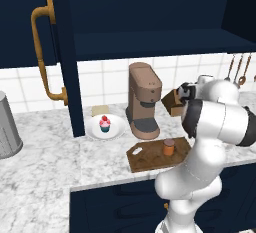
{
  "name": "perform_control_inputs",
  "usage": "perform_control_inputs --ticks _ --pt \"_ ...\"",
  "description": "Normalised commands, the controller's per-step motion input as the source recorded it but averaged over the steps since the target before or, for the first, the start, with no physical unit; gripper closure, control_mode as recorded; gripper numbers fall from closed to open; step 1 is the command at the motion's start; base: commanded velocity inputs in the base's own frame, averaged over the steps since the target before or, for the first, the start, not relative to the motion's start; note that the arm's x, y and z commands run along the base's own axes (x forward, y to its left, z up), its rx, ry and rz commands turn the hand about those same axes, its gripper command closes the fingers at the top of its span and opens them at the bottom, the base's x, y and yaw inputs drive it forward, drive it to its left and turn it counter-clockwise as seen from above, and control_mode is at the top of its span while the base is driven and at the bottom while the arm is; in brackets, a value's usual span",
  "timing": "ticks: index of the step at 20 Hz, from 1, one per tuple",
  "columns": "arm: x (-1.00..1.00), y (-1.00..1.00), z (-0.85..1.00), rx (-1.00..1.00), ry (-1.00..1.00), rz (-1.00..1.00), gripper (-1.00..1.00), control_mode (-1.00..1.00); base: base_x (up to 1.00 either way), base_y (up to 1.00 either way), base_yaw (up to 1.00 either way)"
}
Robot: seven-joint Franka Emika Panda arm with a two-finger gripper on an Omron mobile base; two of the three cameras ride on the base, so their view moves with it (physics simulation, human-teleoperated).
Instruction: From the different types of pastries on the counter, select a croissant and place it on the cutting board. Then retrieve a jar of jam from the cabinet and place it alongside the croissant on the cutting board.
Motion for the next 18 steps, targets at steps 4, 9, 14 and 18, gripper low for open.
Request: perform_control_inputs --ticks 4,9,14,18 --pt "-0.36 0.58 0.0 0.0 0.01 0.0 1.0 -1.0 0.0 0.0 0.0" --pt "-0.34 0.63 0.0 0.0 0.0 0.0 1.0 -1.0 0.0 0.0 0.0" --pt "-0.05 0.58 -0.04 -0.03 0.0 0.0 1.0 -1.0 0.0 0.0 0.0" --pt "0.0 0.03 -0.25 -0.01 -0.06 0.0 1.0 -1.0 0.0 0.0 0.0"
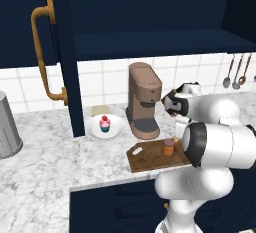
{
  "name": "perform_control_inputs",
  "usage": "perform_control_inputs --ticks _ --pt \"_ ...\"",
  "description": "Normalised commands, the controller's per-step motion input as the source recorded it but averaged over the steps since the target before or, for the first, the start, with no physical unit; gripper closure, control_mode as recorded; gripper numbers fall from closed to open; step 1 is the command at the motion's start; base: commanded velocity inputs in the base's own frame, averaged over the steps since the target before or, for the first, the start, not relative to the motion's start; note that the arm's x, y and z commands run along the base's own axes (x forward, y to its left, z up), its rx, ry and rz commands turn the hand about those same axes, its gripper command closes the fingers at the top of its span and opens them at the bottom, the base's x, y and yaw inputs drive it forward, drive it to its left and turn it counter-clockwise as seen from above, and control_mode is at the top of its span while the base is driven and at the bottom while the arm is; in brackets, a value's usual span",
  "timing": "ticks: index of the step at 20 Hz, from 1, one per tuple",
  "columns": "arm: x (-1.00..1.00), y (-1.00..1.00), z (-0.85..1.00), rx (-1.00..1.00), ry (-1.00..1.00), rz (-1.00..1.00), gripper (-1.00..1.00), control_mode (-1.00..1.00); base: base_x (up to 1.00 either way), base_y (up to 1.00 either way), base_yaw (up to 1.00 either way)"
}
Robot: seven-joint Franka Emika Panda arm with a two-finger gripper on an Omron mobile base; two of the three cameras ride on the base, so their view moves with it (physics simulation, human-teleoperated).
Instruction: From the different types of pastries on the counter, select a croissant and place it on the cutting board. Then retrieve a jar of jam from the cabinet and place it alongside the croissant on the cutting board.
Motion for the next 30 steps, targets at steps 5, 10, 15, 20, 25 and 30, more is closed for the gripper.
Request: perform_control_inputs --ticks 5,10,15,20,25,30 --pt "0.07 0.0 -0.25 0.0 -0.06 -0.03 1.0 -1.0 0.0 0.0 0.0" --pt "0.15 0.0 -0.11 0.0 -0.04 -0.1 1.0 -1.0 0.0 0.0 0.0" --pt "-0.03 0.01 0.22 0.06 -0.02 -0.11 1.0 -1.0 0.0 0.0 0.0" --pt "-0.03 0.09 0.08 0.03 0.01 -0.09 1.0 -1.0 0.0 0.0 0.0" --pt "-0.02 0.09 -0.06 0.0 -0.02 -0.12 1.0 -1.0 0.0 0.0 0.0" --pt "-0.01 0.0 -0.21 0.0 -0.07 -0.12 1.0 -1.0 0.0 0.0 0.0"
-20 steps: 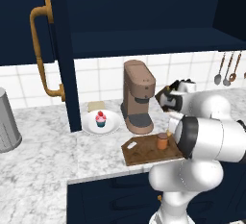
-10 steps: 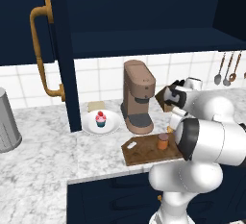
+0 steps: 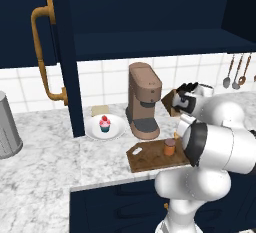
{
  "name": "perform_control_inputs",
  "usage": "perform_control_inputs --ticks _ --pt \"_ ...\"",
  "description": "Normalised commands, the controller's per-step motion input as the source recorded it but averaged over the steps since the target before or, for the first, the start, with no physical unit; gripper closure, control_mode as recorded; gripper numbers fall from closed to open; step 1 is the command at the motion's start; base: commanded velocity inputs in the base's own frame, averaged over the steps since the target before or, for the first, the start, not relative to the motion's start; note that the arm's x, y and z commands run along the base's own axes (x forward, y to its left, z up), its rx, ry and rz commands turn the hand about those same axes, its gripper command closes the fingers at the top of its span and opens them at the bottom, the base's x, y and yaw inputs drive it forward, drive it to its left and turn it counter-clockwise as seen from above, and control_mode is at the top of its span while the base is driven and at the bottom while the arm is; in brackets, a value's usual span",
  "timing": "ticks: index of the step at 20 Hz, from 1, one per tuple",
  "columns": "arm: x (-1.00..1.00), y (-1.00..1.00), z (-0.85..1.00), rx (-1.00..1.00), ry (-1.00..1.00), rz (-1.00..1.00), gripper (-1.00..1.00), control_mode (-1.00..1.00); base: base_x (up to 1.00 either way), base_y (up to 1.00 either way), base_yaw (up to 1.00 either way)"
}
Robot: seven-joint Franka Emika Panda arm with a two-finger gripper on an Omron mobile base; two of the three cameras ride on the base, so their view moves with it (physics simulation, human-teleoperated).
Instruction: From the different types of pastries on the counter, select a croissant and place it on the cutting board. Then retrieve a jar of jam from the cabinet and place it alongside the croissant on the cutting board.
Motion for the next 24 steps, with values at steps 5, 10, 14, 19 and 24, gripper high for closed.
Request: perform_control_inputs --ticks 5,10,14,19,24 --pt "-0.01 0.09 -0.26 0.0 -0.11 -0.11 1.0 -1.0 0.0 0.0 0.0" --pt "0.0 0.27 -0.27 -0.01 -0.14 -0.11 1.0 -1.0 0.0 0.0 0.0" --pt "-0.06 0.16 -0.34 0.0 -0.12 -0.08 1.0 -1.0 0.0 0.0 0.0" --pt "-0.29 0.05 -0.2 0.0 0.02 -0.05 1.0 -1.0 0.0 0.0 0.0" --pt "-0.01 0.1 0.28 0.0 0.15 -0.09 1.0 -1.0 0.0 0.0 0.0"
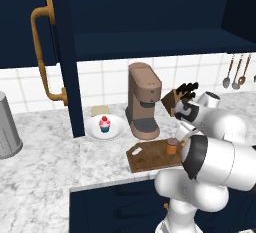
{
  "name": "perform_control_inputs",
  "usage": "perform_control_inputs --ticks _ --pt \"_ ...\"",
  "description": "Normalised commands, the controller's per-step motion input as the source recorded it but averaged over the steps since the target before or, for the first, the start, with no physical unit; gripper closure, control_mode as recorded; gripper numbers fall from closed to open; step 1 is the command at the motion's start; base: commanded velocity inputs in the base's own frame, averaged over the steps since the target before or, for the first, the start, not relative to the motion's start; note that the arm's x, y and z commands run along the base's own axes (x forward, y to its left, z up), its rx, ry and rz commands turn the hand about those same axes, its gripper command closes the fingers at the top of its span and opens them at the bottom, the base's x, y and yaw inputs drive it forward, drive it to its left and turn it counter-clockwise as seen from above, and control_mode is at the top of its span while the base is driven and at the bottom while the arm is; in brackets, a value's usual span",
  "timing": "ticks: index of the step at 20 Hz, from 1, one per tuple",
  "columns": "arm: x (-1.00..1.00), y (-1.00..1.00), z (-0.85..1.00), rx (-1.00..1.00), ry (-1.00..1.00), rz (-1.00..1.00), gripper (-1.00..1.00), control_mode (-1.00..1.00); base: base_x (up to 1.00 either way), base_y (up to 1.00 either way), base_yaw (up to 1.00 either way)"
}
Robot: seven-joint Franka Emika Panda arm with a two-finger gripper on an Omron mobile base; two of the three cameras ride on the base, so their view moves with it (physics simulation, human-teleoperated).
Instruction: From the different types of pastries on the counter, select a croissant and place it on the cutting board. Then retrieve a jar of jam from the cabinet and place it alongside the croissant on the cutting board.
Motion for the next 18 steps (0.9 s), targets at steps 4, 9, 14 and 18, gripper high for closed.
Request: perform_control_inputs --ticks 4,9,14,18 --pt "0.0 0.18 0.29 0.0 0.18 -0.09 1.0 -1.0 0.0 0.0 0.0" --pt "0.0 0.08 0.05 0.0 0.17 -0.09 1.0 -1.0 0.0 0.0 0.0" --pt "0.0 0.0 -0.01 0.0 0.02 -0.14 1.0 -1.0 0.0 0.0 0.0" --pt "-0.3 0.0 -0.29 0.0 0.0 -0.12 1.0 -1.0 0.0 0.0 0.0"
